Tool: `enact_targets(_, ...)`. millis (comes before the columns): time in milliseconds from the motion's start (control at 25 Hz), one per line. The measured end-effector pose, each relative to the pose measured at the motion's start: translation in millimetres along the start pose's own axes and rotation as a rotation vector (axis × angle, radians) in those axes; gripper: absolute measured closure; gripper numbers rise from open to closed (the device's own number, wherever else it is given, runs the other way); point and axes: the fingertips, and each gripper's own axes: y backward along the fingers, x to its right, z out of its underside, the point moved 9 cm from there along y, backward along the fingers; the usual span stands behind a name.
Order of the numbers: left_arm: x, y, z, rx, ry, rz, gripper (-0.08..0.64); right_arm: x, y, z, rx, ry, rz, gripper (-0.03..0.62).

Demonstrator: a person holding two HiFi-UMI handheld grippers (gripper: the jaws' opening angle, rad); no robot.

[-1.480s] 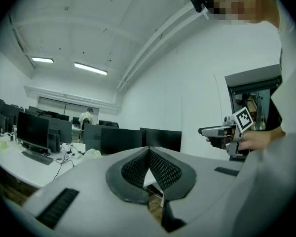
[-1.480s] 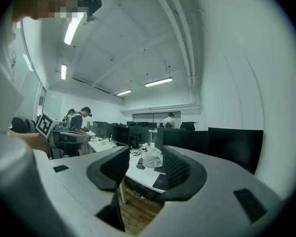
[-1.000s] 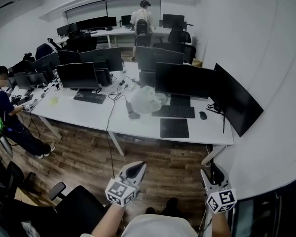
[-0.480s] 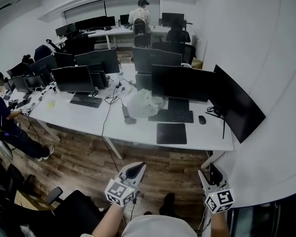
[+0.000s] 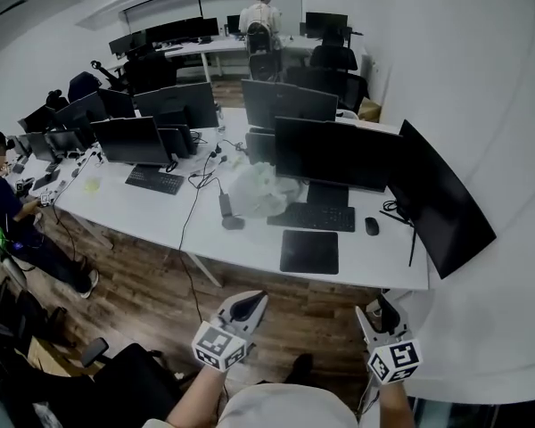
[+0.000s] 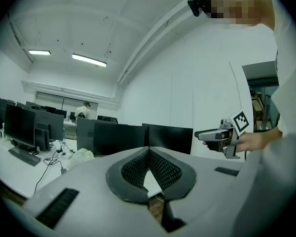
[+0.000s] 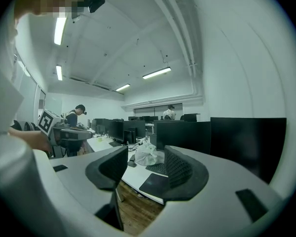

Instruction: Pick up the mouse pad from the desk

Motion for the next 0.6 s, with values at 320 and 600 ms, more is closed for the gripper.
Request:
enact_targets(320,-13.7,-40.7,-1.1,-0.006,0.002,-0.082,0.543,48.2,-38.5,5.0,-0.025,-0.016,-0.061,0.348)
enact_targets(600,-16.9,-65.1,2.5,-0.031,0.014,-0.108,0.543,70.6,-59.9,13.9,-0.046,-0.038,-0.083,0.348)
